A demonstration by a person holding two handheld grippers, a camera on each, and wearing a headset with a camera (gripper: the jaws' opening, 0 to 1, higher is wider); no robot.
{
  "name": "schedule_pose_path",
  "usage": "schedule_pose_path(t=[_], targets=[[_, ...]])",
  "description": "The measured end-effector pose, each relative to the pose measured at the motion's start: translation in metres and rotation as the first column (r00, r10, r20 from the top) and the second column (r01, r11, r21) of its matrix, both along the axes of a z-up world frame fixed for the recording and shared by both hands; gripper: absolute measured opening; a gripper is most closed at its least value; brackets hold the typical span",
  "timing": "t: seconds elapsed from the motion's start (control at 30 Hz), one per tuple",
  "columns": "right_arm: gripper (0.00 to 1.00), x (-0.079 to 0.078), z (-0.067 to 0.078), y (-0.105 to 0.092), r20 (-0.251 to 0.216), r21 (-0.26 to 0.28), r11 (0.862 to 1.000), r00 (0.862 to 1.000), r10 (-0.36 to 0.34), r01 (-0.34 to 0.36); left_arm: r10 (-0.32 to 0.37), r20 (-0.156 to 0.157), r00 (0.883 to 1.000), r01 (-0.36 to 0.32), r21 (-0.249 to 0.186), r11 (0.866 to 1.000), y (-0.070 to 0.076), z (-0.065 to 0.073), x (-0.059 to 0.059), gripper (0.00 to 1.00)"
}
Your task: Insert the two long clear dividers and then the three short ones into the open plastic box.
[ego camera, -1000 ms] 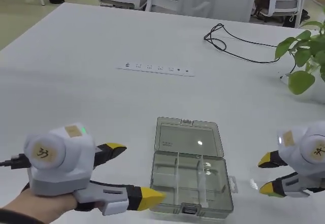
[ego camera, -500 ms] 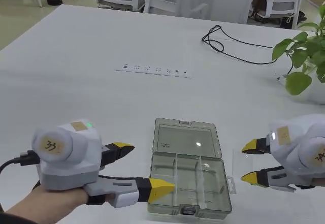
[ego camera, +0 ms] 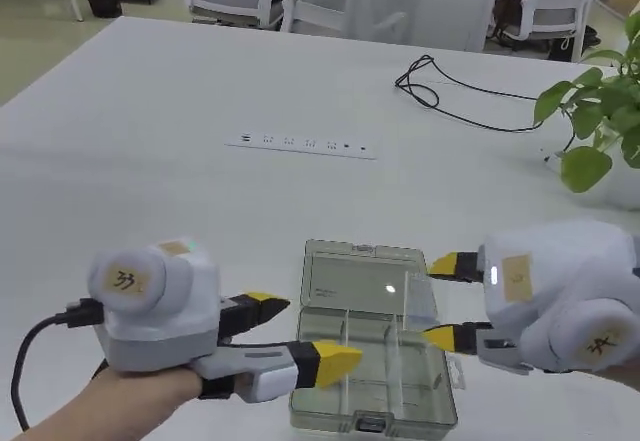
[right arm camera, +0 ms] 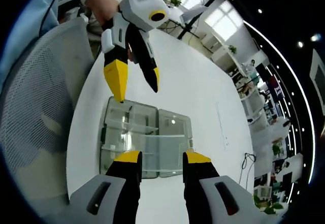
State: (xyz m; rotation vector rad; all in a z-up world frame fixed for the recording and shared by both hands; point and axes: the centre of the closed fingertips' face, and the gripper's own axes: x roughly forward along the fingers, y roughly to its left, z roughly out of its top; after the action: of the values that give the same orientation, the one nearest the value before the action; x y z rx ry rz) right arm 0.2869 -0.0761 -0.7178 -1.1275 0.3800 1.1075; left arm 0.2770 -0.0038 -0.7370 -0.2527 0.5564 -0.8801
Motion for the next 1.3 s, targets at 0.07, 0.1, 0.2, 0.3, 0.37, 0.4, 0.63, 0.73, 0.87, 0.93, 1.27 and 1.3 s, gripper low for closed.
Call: schedule_pose_path(t=[0.07, 0.1, 0.2, 0.3, 0.37, 0.4, 0.63, 0.73, 0.87, 0.93, 1.27, 1.3], targets=[[0.32, -0.004, -0.001, 0.005, 0.011, -0.006, 1.000, 1.000, 0.013, -0.013, 0.006, -0.031, 1.000, -0.007, -0.033, 0.999, -0.004, 0.001, 0.000, 0.60], [0.32, -0.003, 0.001, 0.009, 0.031, -0.001, 1.000, 0.999, 0.019, -0.019, 0.007, -0.044, 0.999, -0.009, -0.041, 0.999, -0.005, 0.001, 0.000, 0.59], [0.32, -0.004, 0.000, 0.017, 0.071, -0.026, 0.998, 0.996, 0.050, -0.048, 0.007, -0.057, 0.998, -0.011, -0.064, 0.998, -0.010, 0.003, 0.001, 0.48], [0.32, -0.006, 0.000, 0.024, 0.077, -0.018, 0.998, 0.995, 0.057, -0.056, 0.007, -0.081, 0.997, -0.014, -0.088, 0.996, -0.015, 0.005, 0.002, 0.43], [0.32, -0.006, 0.001, 0.029, 0.084, -0.014, 0.998, 0.994, 0.063, -0.062, 0.002, -0.087, 0.996, -0.010, -0.093, 0.996, -0.018, 0.005, 0.002, 0.39], [0.32, -0.006, 0.001, 0.031, 0.087, -0.015, 0.998, 0.994, 0.066, -0.065, 0.002, -0.091, 0.996, -0.011, -0.097, 0.995, -0.020, 0.005, 0.002, 0.36], [0.32, -0.009, -0.001, 0.039, 0.107, -0.033, 0.994, 0.989, 0.103, -0.100, 0.004, -0.120, 0.993, -0.023, -0.152, 0.988, -0.026, 0.011, 0.003, 0.15], [0.32, -0.009, -0.001, 0.039, 0.116, -0.043, 0.993, 0.987, 0.111, -0.107, 0.012, -0.136, 0.991, -0.035, -0.169, 0.985, -0.027, 0.012, 0.004, 0.10], [0.32, -0.009, -0.002, 0.039, 0.124, -0.055, 0.992, 0.985, 0.121, -0.115, 0.010, -0.160, 0.987, -0.041, -0.193, 0.980, -0.030, 0.013, 0.002, 0.04], [0.32, -0.009, -0.002, 0.040, 0.126, -0.055, 0.992, 0.985, 0.121, -0.115, 0.003, -0.166, 0.986, -0.037, -0.206, 0.978, -0.032, 0.013, 0.001, 0.01], [0.32, -0.012, -0.003, 0.040, 0.143, -0.073, 0.988, 0.979, 0.147, -0.137, -0.001, -0.217, 0.976, -0.055, -0.252, 0.966, -0.037, 0.013, -0.003, 0.00], [0.32, -0.013, -0.003, 0.040, 0.140, -0.073, 0.988, 0.979, 0.147, -0.138, -0.002, -0.219, 0.976, -0.054, -0.253, 0.966, -0.037, 0.013, -0.003, 0.00]])
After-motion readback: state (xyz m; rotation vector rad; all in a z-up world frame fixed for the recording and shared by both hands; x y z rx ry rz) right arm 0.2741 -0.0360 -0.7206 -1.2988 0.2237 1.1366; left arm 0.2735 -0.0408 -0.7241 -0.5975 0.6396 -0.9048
